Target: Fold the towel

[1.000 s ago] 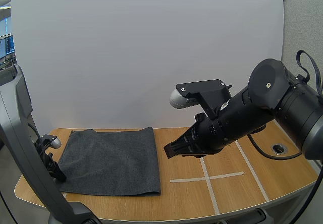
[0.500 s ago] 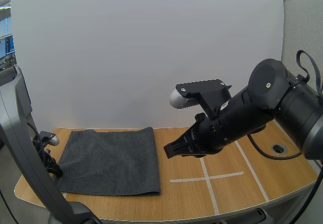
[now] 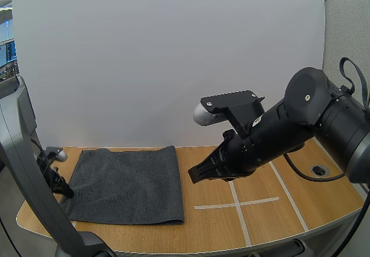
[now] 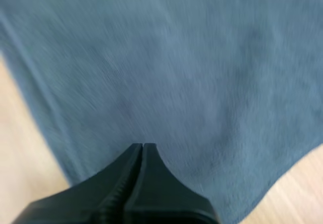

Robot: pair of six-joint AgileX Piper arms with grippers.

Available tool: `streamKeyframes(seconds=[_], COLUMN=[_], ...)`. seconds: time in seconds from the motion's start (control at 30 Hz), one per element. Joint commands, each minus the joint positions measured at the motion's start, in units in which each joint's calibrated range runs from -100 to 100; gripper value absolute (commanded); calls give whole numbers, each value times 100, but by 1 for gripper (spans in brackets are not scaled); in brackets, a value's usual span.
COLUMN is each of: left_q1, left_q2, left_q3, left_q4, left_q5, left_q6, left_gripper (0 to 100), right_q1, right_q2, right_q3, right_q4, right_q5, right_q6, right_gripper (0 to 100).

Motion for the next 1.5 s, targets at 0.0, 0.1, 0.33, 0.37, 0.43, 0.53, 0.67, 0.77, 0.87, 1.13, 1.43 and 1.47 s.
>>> streamKeyframes(seconds=[0.0,0.1,0.33,0.37,0.43,0.53,0.67,0.77,0.87,1.13,1.43,1.47], left_q1=[-16,-16,-16,-16,-16,-16,-16,-16,-16,-16,-16,-16], left_q2=[-765,-1049,-2255,-2417,-2697,-3170,-3614,-3857,-3961,-3988,-3988,-3988], left_q3=[-597,-667,-721,-732,-766,-804,-804,-804,-804,-804,-804,-804], left_q4=[-1009,-1156,-1502,-1466,-1454,-1553,-1744,-1744,-1744,-1744,-1733,-1733], left_q5=[858,858,858,858,858,858,858,858,858,858,858,858], left_q6=[-22,-22,-31,-31,-31,-31,-31,-31,-31,-31,-31,-31], left_gripper=[0,0,0,0,0,0,0,0,0,0,0,0], right_q1=[-21,-21,-21,-21,-21,-21,-21,-21,-21,-21,-21,-21], right_q2=[115,368,1016,1145,1416,1835,2493,2879,3248,4164,5456,5573], right_q3=[-2,-2,-2,-2,-2,-2,-2,-2,-2,-202,-743,-797], right_q4=[21,29,29,29,46,157,316,316,419,1517,2832,2857], right_q5=[6,6,-815,-870,-974,-1214,-1889,-2446,-3160,-3969,-3904,-3904], right_q6=[-272,-272,-272,-293,-465,-723,-840,-840,-840,-1653,-2523,-2558], right_gripper=[0,0,0,0,0,0,0,0,0,42,79,79])
